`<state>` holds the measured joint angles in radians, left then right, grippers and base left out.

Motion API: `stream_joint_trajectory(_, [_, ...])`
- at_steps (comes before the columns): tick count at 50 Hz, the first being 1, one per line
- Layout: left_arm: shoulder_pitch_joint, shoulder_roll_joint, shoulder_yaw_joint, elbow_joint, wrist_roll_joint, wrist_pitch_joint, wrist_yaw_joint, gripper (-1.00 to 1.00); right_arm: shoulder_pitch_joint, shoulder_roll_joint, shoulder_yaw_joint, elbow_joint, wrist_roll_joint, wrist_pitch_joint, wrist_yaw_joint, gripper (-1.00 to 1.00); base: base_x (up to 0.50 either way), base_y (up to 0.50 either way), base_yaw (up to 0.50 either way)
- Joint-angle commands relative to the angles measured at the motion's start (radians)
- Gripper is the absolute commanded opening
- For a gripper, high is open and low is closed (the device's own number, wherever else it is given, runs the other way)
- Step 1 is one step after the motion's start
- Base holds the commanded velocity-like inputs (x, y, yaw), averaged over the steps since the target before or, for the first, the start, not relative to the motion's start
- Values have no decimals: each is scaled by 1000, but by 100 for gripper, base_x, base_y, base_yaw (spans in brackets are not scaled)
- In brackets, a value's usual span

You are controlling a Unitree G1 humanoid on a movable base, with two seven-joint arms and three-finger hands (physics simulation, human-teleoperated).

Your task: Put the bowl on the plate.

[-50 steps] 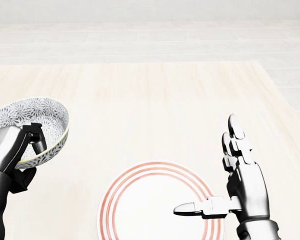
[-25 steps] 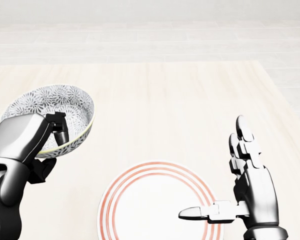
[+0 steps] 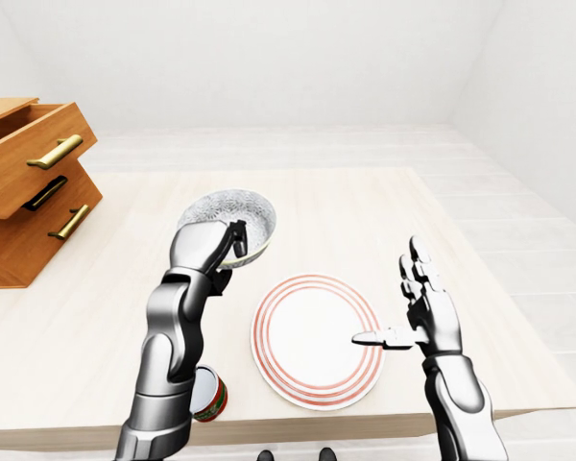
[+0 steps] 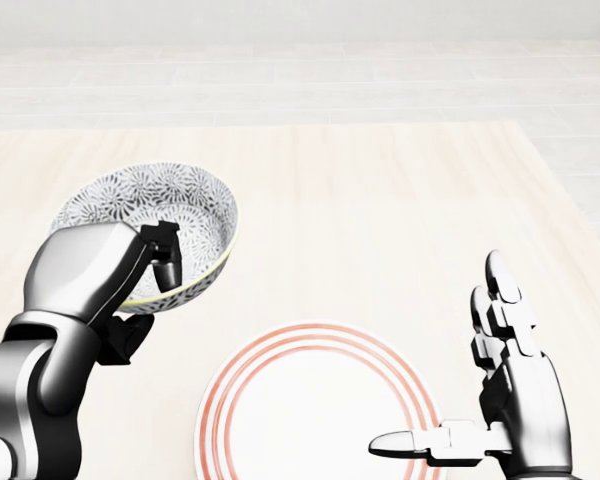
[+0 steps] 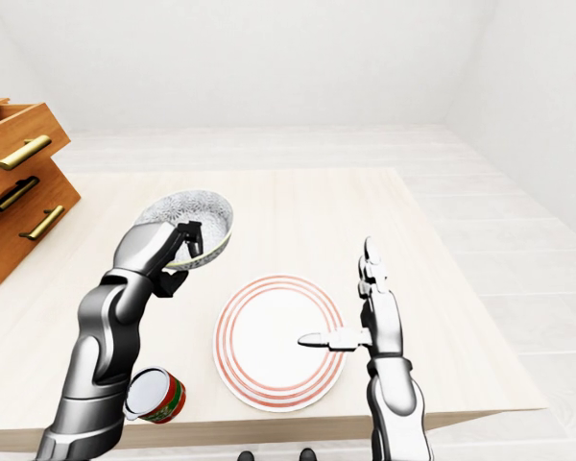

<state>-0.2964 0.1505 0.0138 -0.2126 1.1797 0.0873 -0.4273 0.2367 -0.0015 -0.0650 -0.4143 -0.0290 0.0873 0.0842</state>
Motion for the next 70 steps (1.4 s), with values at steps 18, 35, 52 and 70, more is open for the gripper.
stream_joint_trajectory(18, [47, -98, -99, -82, 39, -41, 0, -100, 39, 10, -21, -35, -1, 0, 12, 100, 0, 0, 0])
stream_joint_trajectory(35, [71, -140, -153, -129, 68, -55, -21, -100, 48, 10, -43, -42, 4, 0, 26, 100, 0, 0, 0])
stream_joint_trajectory(52, [145, -185, -218, -171, 87, -61, -21, -100, 88, 23, -83, -47, 12, 0, 51, 100, 0, 0, 0])
stream_joint_trajectory(70, [164, -209, -268, -175, 110, -64, -16, -100, 126, 39, -134, -35, 18, -27, 85, 100, 0, 0, 0])
